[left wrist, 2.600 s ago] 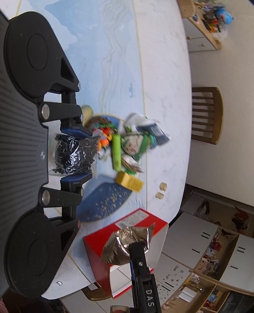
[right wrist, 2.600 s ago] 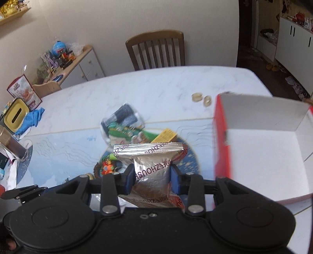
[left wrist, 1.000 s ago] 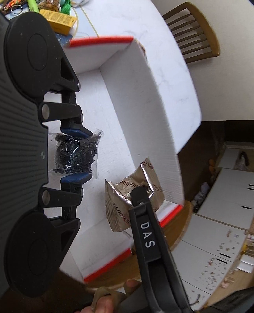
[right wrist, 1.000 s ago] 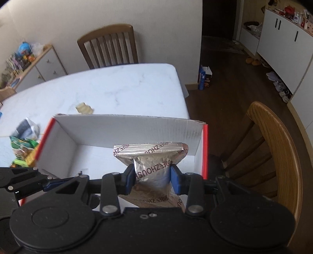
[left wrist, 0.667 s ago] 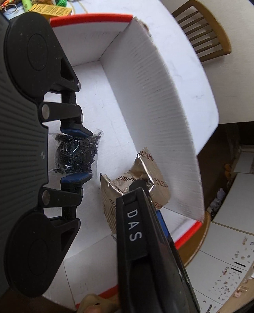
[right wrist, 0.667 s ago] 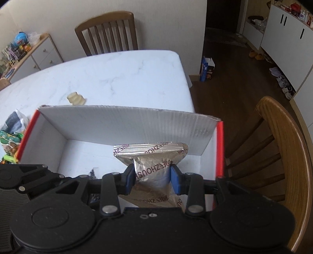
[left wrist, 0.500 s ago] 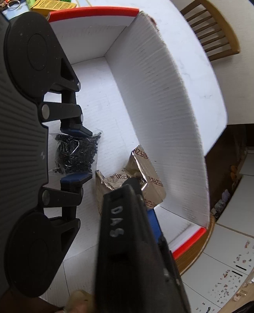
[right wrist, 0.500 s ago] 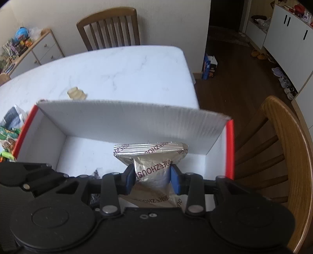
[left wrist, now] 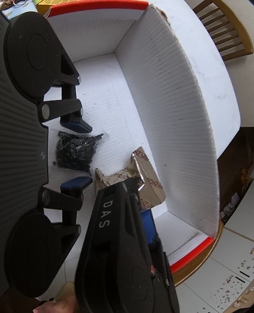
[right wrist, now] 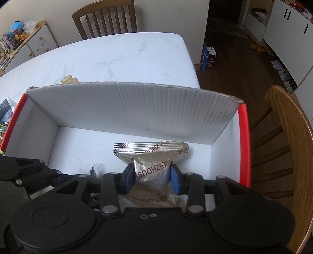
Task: Organize objects
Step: 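Open both tools to release the bags into the box, then withdraw both tools from the box back toward the pile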
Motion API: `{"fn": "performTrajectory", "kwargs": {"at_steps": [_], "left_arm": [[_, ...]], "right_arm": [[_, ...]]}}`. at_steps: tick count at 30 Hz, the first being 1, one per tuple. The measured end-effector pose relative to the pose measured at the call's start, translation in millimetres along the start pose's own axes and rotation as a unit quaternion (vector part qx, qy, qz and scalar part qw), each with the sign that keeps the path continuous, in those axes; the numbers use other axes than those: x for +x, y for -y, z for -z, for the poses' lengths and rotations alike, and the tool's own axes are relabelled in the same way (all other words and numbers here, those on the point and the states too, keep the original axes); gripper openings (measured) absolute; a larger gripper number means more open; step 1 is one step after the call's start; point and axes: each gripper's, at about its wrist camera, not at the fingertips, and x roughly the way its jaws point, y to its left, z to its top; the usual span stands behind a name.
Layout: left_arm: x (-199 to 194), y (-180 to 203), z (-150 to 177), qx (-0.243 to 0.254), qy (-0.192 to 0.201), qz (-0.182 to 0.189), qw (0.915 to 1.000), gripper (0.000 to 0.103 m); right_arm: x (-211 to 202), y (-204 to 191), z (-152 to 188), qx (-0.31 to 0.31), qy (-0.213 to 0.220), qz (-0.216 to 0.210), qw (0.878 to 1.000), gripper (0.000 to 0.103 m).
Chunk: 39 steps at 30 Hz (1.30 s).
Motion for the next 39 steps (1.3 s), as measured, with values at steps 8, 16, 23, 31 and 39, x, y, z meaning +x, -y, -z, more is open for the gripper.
{"fn": "performTrajectory", "kwargs": {"at_steps": [8,16,23,31,39], "left_arm": [[-25.6,-7.1,12.2,-0.009,0.038,0.000,0.9992,0.061],[-51.9,-11.7,20.0,-0.020,0.077,-0.004,0.9968,0.061],[-88.2,-17.9,23.8,-0.025,0.118,-0.001,0.9928,0.061],[-127.3,-23.8,42.9,-0.012,0.163,0.002,0.9866,0.061],[-168.5,-46.6,71.0,-0.018,0.199,0.010,0.9798,0.064]], "right_arm": [[-14.6,1.2,-1.3,0.009,0.017,-0.011,1.000,0.046],[-44.5,-2.9,1.3,-0.003,0.041,-0.019,0.999,0.058],[-79.1,-6.8,6.9,-0.007,0.065,-0.037,0.997,0.059],[-111.6,-21.2,20.9,-0.019,0.089,-0.053,0.994,0.061],[-134.5,-41.2,36.2,-0.018,0.116,-0.057,0.991,0.072]]}}
